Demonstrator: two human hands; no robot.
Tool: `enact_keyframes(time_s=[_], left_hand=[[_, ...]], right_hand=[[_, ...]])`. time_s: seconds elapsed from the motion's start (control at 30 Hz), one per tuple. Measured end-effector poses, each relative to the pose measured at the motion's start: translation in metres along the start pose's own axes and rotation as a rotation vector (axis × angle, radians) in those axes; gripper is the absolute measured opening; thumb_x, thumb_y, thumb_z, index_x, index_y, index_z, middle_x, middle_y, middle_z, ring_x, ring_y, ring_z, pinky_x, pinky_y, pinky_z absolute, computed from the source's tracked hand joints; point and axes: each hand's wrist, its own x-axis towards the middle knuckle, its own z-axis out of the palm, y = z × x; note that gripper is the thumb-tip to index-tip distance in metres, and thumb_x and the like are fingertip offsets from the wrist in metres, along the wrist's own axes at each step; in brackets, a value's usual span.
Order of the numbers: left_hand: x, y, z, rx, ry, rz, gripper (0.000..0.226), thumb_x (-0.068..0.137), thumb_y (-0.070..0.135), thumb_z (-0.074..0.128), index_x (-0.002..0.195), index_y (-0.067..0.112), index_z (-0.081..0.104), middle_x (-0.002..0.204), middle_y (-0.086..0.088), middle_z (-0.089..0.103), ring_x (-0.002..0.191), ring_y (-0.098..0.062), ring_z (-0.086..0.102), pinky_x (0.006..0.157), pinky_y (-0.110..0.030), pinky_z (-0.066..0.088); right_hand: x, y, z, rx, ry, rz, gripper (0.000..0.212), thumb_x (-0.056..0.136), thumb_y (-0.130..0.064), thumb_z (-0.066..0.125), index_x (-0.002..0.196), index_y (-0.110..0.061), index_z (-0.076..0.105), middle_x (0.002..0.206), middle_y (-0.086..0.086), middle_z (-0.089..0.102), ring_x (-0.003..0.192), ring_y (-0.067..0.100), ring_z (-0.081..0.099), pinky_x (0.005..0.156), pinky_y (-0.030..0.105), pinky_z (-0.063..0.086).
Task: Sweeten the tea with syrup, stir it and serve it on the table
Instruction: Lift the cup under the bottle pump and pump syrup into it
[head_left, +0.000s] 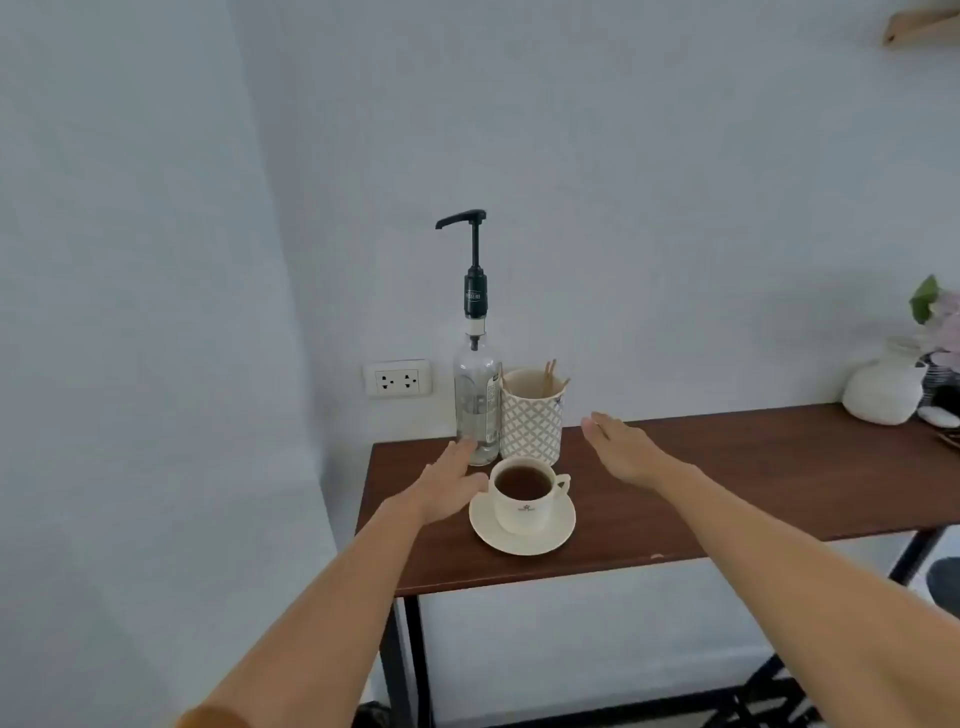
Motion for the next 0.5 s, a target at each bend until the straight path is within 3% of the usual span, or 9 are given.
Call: enact_keyframes(time_s=[0.1,0.17,0.27,0.37,0.5], left_hand=[[0.000,-0.007,0.025,-0.076,-0.055,0.062,0.097,0.076,0.019,0.074,0.157,0.031,0.022,0.161,0.001,0.033,0.153,-0.025,0.025,0.125,-0.048,0.021],[0.001,-0.009,0.043,-0.174,-0.017,0.130,0.094,0.067,0.018,0.085,0.145,0.042,0.038,0.144,0.016,0.051,0.137,-0.006,0.047,0.115,-0.031,0.034],[0.002,-0.002,0.061,-0.319,0.118,0.136,0.091,0.062,0.022,0.095,0.135,0.042,0.045,0.130,0.027,0.058,0.120,0.013,0.053,0.096,-0.016,0.040],[0.008,-0.001,0.081,-0.394,0.271,0.075,0.098,0.056,0.030,0.098,0.136,0.037,0.043,0.130,0.022,0.059,0.120,0.005,0.056,0.091,-0.012,0.042],[0.016,0.004,0.099,-0.427,0.440,0.036,0.098,0.052,0.032,0.100,0.134,0.035,0.047,0.124,0.022,0.065,0.117,0.009,0.059,0.090,-0.006,0.046]], right_hand=[[-0.001,0.011,0.019,0.094,-0.009,0.017,0.052,0.108,-0.036,0.020,0.148,-0.009,0.040,0.157,0.012,0.041,0.146,0.032,0.034,0.117,0.039,0.025],[0.002,0.019,0.039,0.168,-0.023,0.022,0.050,0.108,-0.035,0.022,0.147,-0.012,0.044,0.155,0.009,0.045,0.144,0.029,0.037,0.116,0.037,0.026],[0.013,0.031,0.059,0.267,-0.025,0.030,0.044,0.107,-0.032,0.028,0.132,-0.012,0.058,0.138,0.010,0.061,0.131,0.027,0.050,0.106,0.037,0.036],[0.021,0.041,0.075,0.367,-0.036,0.008,0.035,0.105,-0.027,0.035,0.115,-0.018,0.068,0.118,0.002,0.070,0.113,0.021,0.060,0.092,0.033,0.044],[0.031,0.053,0.086,0.378,-0.032,-0.093,0.033,0.104,-0.021,0.040,0.092,-0.024,0.071,0.096,-0.007,0.072,0.095,0.013,0.063,0.082,0.026,0.045]])
